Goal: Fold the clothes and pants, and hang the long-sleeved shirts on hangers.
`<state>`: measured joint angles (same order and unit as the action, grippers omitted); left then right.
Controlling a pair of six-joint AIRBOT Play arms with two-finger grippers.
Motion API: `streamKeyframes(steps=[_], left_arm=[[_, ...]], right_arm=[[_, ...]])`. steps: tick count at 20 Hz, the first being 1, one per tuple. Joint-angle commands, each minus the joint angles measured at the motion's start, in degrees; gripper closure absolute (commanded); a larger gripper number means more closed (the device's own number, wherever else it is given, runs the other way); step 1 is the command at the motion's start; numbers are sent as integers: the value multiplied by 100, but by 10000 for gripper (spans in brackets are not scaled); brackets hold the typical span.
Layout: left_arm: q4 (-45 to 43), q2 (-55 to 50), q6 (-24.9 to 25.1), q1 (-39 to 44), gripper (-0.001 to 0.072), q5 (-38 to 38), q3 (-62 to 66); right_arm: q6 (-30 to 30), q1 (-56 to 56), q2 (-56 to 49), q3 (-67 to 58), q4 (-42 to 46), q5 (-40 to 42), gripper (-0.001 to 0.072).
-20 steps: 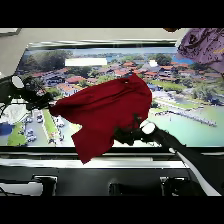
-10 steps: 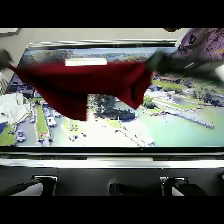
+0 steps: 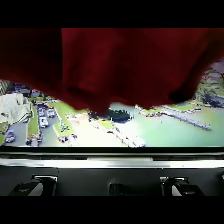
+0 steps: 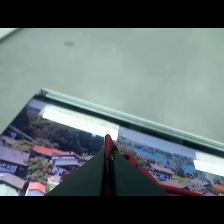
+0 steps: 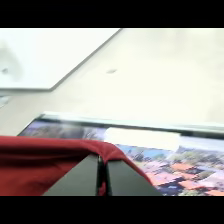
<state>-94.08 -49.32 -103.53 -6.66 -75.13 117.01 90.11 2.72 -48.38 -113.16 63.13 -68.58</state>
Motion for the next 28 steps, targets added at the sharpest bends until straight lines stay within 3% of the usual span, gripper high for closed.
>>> streamKeyframes(steps=[1,6,11,15,18,22,24,25,26,27,28], left_arm=[[-28,199,-17,-4,691,-101,-164],[645,-863,31,-4,690,-92,-1405],[734,-3132,76,35,691,570,-1996],[737,-4680,72,363,690,1847,-1974],[737,-5324,68,651,689,2524,-1976],[756,-5506,48,774,676,2457,-1967],[754,-5486,50,678,563,1963,-1779],[754,-5438,50,592,430,1657,-1648],[754,-5346,61,463,233,1318,-1499],[754,-5189,186,310,131,1005,-1392],[754,-5001,380,149,129,723,-1351]], right_arm=[[269,24,-116,-109,442,-212,687],[1029,24,-1775,-109,420,-916,687],[1025,22,-4120,-109,337,-1255,687],[1193,24,-5777,-109,289,-603,687],[1191,24,-6585,-109,-232,94,686],[1193,24,-7027,-109,-568,400,655],[1165,55,-6957,-111,-610,238,587],[1043,114,-6867,-111,-649,35,486],[811,175,-6754,-111,-706,-223,414],[507,297,-6601,-111,-719,-557,383],[199,459,-6432,-109,-699,-940,364]])
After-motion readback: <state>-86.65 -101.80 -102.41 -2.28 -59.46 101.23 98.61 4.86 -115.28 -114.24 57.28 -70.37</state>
